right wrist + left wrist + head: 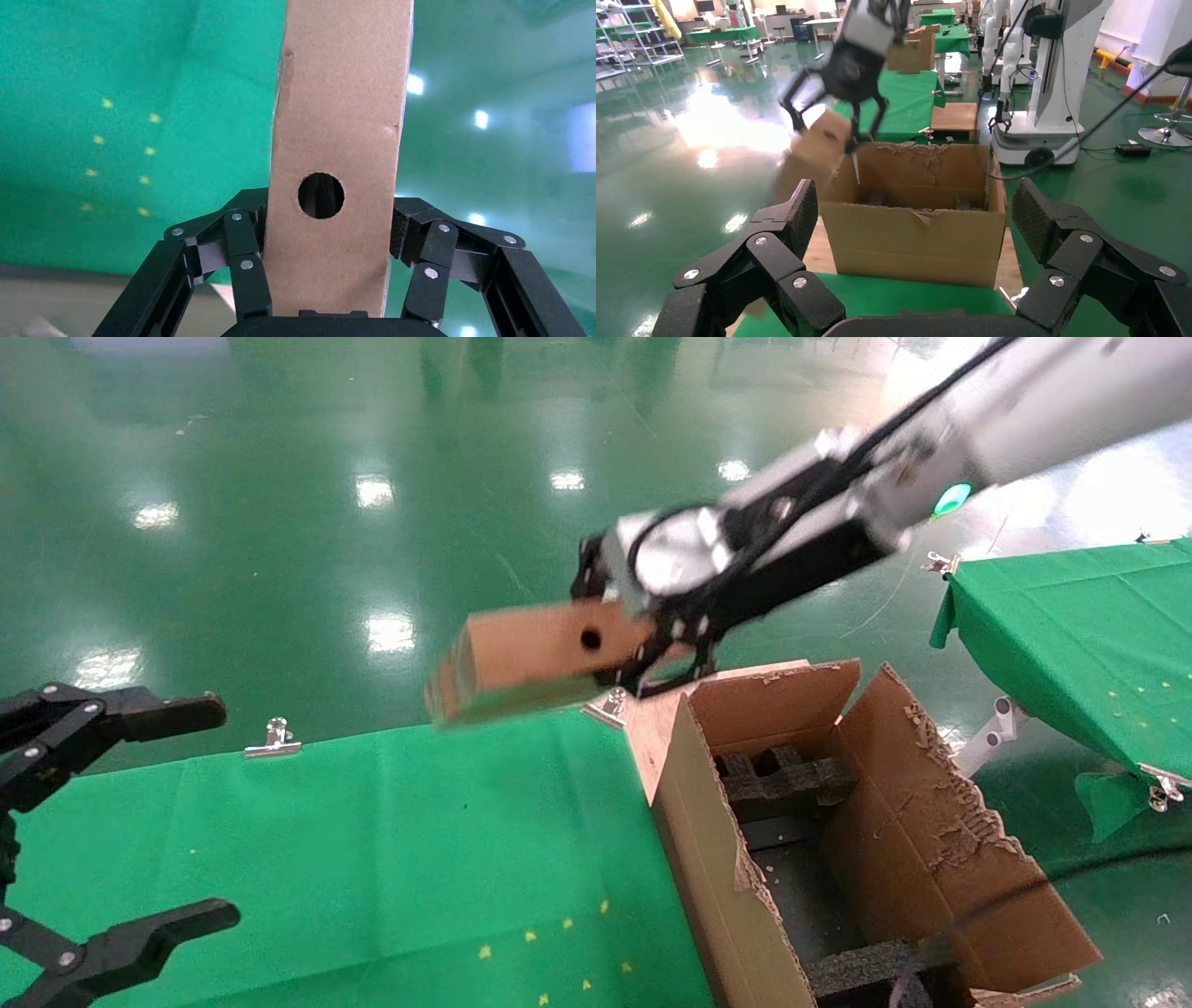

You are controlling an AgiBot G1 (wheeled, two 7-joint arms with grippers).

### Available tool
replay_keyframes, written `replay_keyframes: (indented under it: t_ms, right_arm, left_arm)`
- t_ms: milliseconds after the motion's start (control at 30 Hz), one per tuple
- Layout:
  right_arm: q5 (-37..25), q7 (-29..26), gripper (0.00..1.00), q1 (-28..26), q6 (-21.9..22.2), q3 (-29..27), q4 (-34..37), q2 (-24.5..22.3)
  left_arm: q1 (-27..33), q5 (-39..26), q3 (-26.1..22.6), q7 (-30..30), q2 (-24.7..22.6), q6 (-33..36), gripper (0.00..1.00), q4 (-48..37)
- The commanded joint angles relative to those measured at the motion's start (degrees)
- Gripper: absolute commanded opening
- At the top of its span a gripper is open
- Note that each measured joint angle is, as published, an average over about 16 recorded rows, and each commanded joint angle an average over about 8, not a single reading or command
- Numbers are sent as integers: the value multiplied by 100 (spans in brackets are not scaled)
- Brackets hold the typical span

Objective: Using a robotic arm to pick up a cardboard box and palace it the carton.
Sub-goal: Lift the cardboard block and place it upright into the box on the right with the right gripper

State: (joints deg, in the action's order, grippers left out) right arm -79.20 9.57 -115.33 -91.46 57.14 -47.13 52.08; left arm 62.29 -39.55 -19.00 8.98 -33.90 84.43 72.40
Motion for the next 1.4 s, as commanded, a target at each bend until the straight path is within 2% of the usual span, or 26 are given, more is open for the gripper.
replay_keyframes:
  t_ms: [33,267,533,1100,1400]
  right_arm:
    - [138,115,0,-281,-3,169,194,1]
    - [615,351,0,-684,-4,820,661,-79]
    - [878,556,0,-1128,-1,1557,1105,-477]
    - [563,1310,0,-1691,33,2912,2352,-1343]
    - [605,1389,0,-1755,3,3378,2699,-1654]
  left_arm:
    - [0,0,0,0,0,0,100,0]
    - [0,1,-1,0,0,0,100,0]
    - [0,1,-2,-1,1,-1,100,0]
    - [1,2,-3,-2,1,-1,100,0]
    - [1,3,-4,-2,2,-2,100,0]
